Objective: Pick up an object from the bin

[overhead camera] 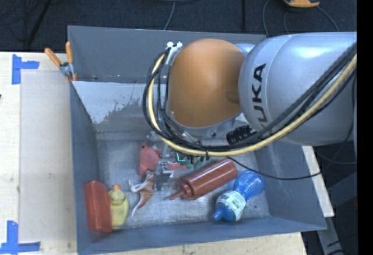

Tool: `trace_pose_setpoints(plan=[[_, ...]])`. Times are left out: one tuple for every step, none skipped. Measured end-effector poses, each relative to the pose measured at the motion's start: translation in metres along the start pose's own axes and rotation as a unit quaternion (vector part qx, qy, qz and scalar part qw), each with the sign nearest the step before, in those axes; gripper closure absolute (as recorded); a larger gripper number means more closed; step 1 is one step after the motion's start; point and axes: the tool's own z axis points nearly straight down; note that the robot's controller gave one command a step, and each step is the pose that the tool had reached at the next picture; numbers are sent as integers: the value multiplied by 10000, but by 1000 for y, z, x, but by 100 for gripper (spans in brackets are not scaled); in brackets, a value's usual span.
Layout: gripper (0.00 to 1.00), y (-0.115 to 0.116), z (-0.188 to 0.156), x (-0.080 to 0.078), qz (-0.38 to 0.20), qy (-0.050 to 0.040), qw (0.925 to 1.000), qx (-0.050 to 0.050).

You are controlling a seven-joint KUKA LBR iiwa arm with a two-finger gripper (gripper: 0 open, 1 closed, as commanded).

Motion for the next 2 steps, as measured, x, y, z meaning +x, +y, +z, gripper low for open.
trace_pose_setpoints(plan=[[0,-1,-1,-1,13,-6,10000,-1],[0,-12,34,-13,-25,-55,10000,-20]])
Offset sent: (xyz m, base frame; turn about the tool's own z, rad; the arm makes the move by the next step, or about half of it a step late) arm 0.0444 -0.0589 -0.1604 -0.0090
